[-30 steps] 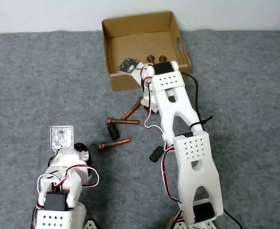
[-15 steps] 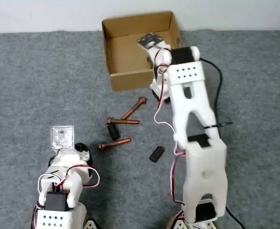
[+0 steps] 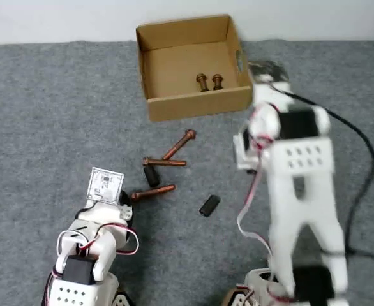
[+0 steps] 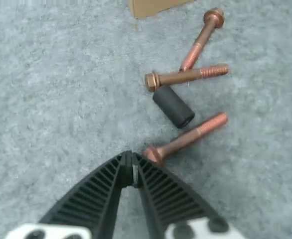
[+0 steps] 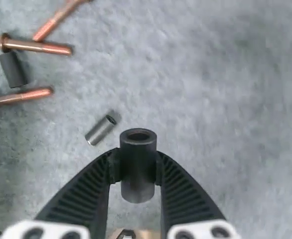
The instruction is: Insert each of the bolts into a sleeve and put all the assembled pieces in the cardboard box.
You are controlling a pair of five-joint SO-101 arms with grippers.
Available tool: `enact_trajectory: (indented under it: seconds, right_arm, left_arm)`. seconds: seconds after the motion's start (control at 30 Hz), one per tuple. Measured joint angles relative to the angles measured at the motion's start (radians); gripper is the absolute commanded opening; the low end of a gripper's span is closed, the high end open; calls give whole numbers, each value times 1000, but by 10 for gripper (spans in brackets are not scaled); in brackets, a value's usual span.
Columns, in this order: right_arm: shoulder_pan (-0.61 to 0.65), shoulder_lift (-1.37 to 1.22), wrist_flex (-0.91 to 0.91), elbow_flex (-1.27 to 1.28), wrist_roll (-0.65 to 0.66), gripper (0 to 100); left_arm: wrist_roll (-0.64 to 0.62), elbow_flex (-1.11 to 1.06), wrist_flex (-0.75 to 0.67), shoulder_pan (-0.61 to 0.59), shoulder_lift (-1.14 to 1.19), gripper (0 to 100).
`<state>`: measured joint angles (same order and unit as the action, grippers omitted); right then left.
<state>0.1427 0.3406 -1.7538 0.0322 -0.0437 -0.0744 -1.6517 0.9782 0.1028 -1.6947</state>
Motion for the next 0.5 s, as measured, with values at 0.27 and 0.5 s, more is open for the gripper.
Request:
enact_trajectory:
  seconds: [0.27, 0.5]
  right_arm:
    - [-118, 404, 6, 342, -11, 9]
    - [-204, 663, 6, 528, 25, 9]
  left_arm:
    - [-20, 190, 2, -52, 0, 6]
    - [57, 341, 40, -130, 181, 6]
